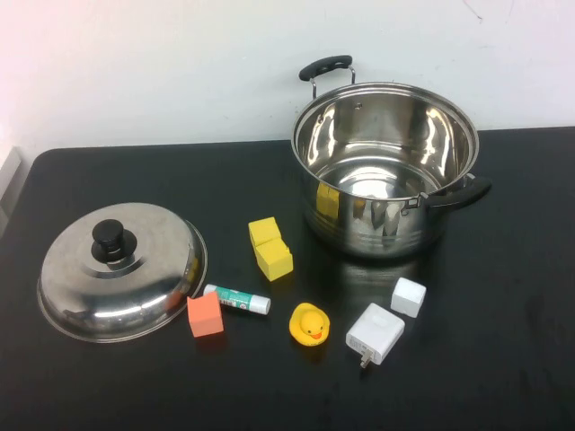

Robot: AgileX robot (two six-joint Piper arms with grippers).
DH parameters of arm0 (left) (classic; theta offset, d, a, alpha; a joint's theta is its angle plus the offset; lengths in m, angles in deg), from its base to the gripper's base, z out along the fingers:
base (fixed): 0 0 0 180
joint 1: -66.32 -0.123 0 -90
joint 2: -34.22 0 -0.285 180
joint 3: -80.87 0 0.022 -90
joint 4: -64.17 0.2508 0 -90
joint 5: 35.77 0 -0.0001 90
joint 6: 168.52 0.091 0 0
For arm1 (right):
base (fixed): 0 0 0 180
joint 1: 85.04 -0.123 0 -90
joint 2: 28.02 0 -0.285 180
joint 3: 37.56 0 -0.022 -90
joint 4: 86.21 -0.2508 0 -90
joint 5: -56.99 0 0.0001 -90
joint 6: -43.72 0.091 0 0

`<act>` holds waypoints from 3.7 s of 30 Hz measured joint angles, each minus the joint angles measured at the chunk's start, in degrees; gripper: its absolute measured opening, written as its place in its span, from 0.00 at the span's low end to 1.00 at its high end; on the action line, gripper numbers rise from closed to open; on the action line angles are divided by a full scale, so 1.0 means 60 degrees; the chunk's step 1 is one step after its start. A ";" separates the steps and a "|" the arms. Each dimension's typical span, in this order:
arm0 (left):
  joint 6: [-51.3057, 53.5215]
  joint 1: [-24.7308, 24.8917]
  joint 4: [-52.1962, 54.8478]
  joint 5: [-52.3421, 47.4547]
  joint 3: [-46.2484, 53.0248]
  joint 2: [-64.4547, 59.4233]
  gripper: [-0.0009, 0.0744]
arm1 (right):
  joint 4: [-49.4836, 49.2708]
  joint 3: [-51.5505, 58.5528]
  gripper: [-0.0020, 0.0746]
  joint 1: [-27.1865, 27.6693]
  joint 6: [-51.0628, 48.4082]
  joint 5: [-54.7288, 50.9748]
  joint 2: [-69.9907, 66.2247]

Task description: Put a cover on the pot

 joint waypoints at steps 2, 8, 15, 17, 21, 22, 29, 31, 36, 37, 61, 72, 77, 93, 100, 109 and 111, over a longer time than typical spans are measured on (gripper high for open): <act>0.0000 0.0000 0.0000 0.0000 0.0000 0.0000 0.01 | 0.0000 0.0000 0.02 0.0000 0.0000 0.0000 0.0000; 0.0000 0.0000 0.0000 0.0000 0.0000 0.0000 0.01 | 0.0000 0.0000 0.02 0.0000 0.0000 0.0000 0.0000; 0.0000 0.0000 0.0000 0.0000 0.0000 0.0000 0.01 | 0.0000 0.0000 0.02 0.0000 0.0000 0.0000 0.0000; 0.0000 0.0000 0.0000 0.0000 0.0000 0.0000 0.01 | 0.0000 0.0000 0.02 0.0000 0.0000 0.0000 0.0000; 0.0000 0.0000 0.0000 0.0000 0.0000 0.0000 0.01 | 0.0000 0.0000 0.02 0.0000 0.0000 0.0000 0.0000; 0.0000 0.0000 0.0000 0.0000 0.0000 0.0000 0.01 | 0.0000 0.0000 0.02 0.0000 0.0000 0.0000 0.0000; 0.0000 0.0000 0.0000 0.0000 0.0000 0.0000 0.01 | 0.0000 0.0000 0.02 0.0000 0.0000 0.0000 0.0000; 0.0000 0.0000 0.0000 0.0000 0.0000 0.0000 0.01 | 0.0000 0.0000 0.02 0.0000 0.0000 0.0000 0.0000; 0.0000 0.0000 0.0000 0.0000 0.0000 0.0000 0.01 | 0.0000 0.0000 0.02 0.0000 0.0000 0.0000 0.0000; 0.0000 0.0000 0.0000 0.0000 0.0000 0.0000 0.01 | 0.0000 0.0000 0.02 0.0000 0.0000 0.0000 0.0000; 0.0597 0.0000 0.0438 0.8138 0.0078 0.0000 0.01 | 0.0000 0.0000 0.02 0.0000 0.0000 0.0000 0.0000; -0.0670 0.0000 -0.0117 0.8666 -0.0701 0.0000 0.01 | 0.0000 0.0000 0.02 0.0000 0.0000 0.0000 0.0000; -0.0432 0.0000 -0.1036 0.5505 -0.3788 -0.0435 0.01 | 0.0000 0.0000 0.02 0.0000 0.0000 0.0000 0.0000; 0.0975 0.0000 -0.1223 0.4670 -0.6569 -0.6453 0.01 | 0.0000 0.0000 0.02 0.0000 0.0000 0.0000 0.0000; 0.1063 0.0000 -0.1224 0.6580 -0.6569 -1.0166 0.01 | 0.0000 0.0000 0.02 0.0000 0.0000 0.0000 0.0000; -0.0377 0.0000 0.2440 0.8384 -0.6569 -1.3194 0.01 | 0.0000 0.0000 0.02 0.0000 0.0000 0.0000 0.0000; -0.1448 0.0000 0.2784 0.8384 -0.6569 -1.3657 0.01 | 0.0000 0.0000 0.02 0.0000 0.0000 0.0000 0.0000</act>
